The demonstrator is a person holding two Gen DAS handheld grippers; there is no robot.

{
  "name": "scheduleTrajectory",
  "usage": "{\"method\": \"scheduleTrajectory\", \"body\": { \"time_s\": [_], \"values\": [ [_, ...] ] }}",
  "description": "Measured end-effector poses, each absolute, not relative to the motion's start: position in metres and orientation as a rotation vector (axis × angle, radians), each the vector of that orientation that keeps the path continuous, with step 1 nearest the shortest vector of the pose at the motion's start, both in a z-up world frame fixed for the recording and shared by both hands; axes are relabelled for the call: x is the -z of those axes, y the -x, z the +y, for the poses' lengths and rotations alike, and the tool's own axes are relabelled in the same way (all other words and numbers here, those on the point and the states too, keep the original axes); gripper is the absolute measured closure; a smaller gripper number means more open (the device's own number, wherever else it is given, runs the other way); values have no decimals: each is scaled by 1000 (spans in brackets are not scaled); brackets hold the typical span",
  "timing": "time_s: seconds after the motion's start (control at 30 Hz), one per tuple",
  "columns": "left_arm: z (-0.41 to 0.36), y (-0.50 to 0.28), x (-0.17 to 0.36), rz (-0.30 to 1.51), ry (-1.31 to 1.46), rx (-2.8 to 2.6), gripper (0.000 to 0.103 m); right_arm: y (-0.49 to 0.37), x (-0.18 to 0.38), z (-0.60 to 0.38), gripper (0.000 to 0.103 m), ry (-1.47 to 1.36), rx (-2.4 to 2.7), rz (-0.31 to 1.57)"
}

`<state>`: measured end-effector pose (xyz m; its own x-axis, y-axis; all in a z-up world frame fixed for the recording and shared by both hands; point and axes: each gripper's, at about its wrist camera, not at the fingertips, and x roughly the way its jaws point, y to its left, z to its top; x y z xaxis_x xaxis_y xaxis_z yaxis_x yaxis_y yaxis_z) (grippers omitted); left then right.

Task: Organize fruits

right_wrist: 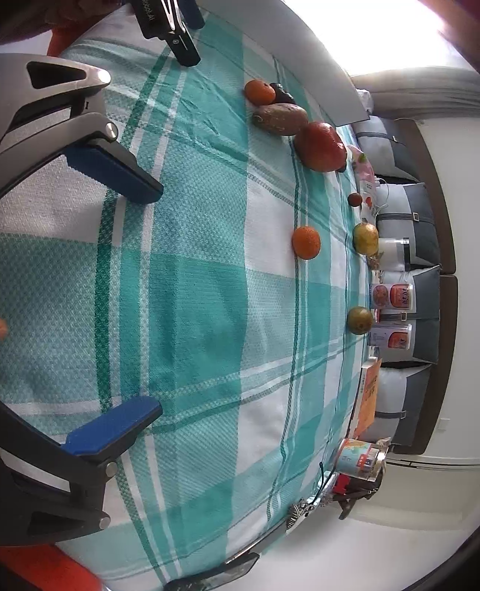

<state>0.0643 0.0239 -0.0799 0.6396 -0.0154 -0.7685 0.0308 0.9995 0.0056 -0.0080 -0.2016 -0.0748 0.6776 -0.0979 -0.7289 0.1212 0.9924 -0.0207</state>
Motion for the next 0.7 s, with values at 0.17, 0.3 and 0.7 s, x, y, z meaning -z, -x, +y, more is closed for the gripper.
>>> {"method": "scheduleTrajectory", "body": {
  "time_s": [0.17,0.3,0.7],
  "values": [
    [25,-66,80,873,-20,30,0,9,75,-200,0,-38,133,806],
    [25,-66,81,873,-20,31,0,10,75,-200,0,-38,134,802],
    [26,-69,81,888,-24,46,0,11,75,-200,0,-39,134,801]
  ]
}}
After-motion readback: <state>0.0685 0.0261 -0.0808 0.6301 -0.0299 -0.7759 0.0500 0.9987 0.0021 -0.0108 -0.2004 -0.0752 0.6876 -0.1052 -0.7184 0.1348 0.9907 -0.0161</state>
